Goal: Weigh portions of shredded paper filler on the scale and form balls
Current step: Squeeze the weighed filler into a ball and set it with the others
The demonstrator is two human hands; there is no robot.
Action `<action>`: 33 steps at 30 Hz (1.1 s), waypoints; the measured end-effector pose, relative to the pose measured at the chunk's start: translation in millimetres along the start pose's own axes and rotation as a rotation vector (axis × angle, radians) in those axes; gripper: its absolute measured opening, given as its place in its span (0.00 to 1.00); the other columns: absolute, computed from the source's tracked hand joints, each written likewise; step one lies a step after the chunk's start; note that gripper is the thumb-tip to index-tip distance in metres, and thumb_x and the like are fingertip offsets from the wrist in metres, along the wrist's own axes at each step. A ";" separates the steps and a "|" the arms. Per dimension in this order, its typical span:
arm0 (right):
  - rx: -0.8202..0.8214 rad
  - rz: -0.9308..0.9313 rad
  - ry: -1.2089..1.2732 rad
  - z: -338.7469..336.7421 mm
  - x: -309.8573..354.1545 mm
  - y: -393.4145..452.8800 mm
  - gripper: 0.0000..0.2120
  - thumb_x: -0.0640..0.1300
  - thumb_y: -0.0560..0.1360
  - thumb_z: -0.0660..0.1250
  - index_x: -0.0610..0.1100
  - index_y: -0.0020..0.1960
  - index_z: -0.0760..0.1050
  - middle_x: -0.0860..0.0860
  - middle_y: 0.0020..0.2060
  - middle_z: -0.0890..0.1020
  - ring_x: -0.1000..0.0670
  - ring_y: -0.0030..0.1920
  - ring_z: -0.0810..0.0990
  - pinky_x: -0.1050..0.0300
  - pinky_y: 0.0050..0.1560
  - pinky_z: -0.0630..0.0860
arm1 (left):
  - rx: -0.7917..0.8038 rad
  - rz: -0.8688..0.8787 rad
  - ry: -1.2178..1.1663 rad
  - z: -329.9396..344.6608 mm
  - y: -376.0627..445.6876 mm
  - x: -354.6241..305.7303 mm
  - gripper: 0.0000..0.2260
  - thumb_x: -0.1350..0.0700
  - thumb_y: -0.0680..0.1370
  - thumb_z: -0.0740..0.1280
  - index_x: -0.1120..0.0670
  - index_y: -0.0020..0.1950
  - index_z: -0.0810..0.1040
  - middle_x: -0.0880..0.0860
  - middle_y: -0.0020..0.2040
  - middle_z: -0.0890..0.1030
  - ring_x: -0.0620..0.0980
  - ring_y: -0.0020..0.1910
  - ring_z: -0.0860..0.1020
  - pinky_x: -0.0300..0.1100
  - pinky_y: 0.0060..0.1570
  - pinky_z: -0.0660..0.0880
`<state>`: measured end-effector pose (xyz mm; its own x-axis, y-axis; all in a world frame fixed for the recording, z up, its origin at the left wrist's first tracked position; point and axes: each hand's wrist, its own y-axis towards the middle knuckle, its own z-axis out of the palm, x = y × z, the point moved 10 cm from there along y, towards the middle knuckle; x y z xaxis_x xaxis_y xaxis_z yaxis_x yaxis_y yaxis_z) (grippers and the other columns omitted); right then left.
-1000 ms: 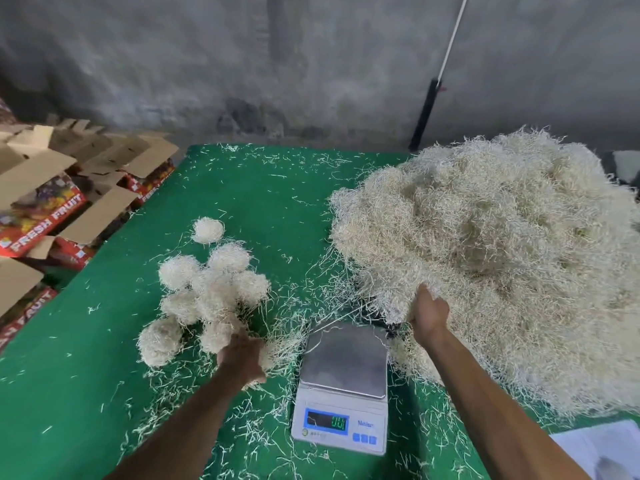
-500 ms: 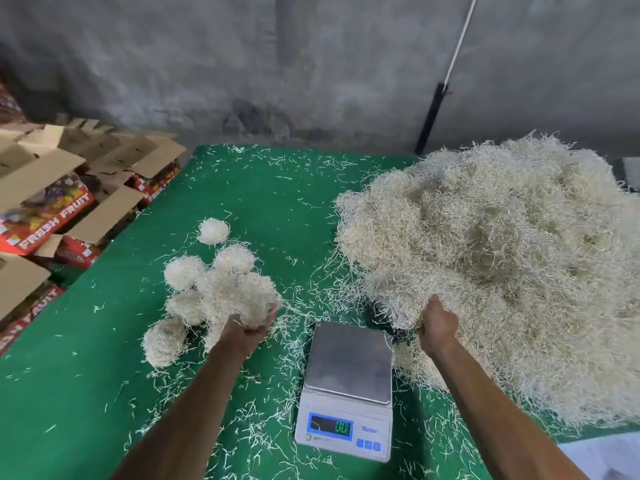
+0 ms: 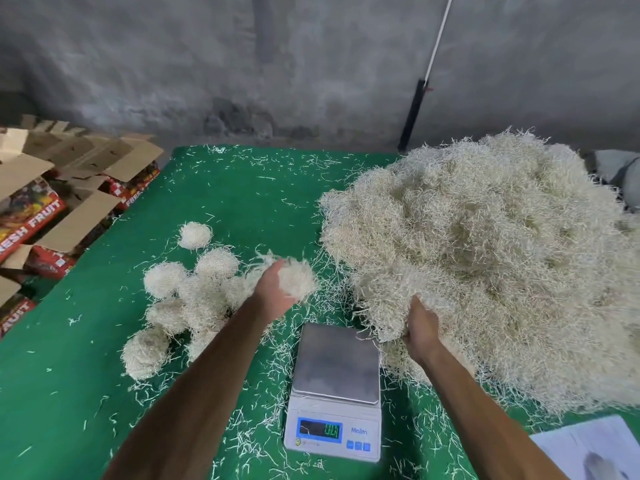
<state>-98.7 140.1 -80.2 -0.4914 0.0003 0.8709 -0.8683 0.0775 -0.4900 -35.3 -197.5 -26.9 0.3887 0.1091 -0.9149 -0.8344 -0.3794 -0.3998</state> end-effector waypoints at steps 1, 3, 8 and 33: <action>0.035 -0.019 -0.046 5.0 0.1 0.1 0.19 0.49 0.86 0.58 0.46 0.37 0.64 0.53 0.23 0.59 0.52 0.25 0.56 0.54 0.30 0.58 | 0.040 0.090 0.128 13.6 0.6 -20.9 0.46 0.66 0.71 0.76 0.49 0.81 0.53 0.54 0.73 0.68 0.47 0.57 0.76 0.27 0.39 0.78; 0.081 -0.037 -0.129 12.3 -0.6 0.1 0.20 0.49 0.86 0.57 0.46 0.36 0.63 0.55 0.22 0.59 0.52 0.26 0.56 0.55 0.30 0.58 | 0.130 0.145 0.139 36.9 -2.7 -49.6 0.45 0.57 0.73 0.77 0.39 0.79 0.53 0.46 0.71 0.69 0.46 0.59 0.79 0.39 0.51 0.81; 0.169 -0.073 -0.265 22.5 -7.7 -4.1 0.23 0.56 0.86 0.56 0.47 0.35 0.63 0.56 0.22 0.61 0.55 0.23 0.58 0.59 0.28 0.59 | 0.296 -0.168 -0.132 74.3 -2.3 -17.5 0.28 0.52 0.80 0.69 0.53 0.78 0.64 0.62 0.75 0.66 0.61 0.64 0.77 0.59 0.65 0.74; 0.203 -0.575 -0.881 35.5 -1.6 -39.1 0.24 0.62 0.86 0.49 0.47 0.47 0.73 0.52 0.33 0.79 0.55 0.31 0.78 0.61 0.31 0.71 | -0.002 0.123 0.436 7.8 -52.6 56.6 0.22 0.45 0.77 0.72 0.61 0.34 0.73 0.52 0.26 0.66 0.47 0.25 0.63 0.42 0.34 0.68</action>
<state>-66.4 101.6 -63.9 0.1903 -0.7097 0.6783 -0.9401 -0.3308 -0.0824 27.5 -164.3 -58.1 0.4155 -0.3335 -0.8463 -0.8840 -0.3671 -0.2894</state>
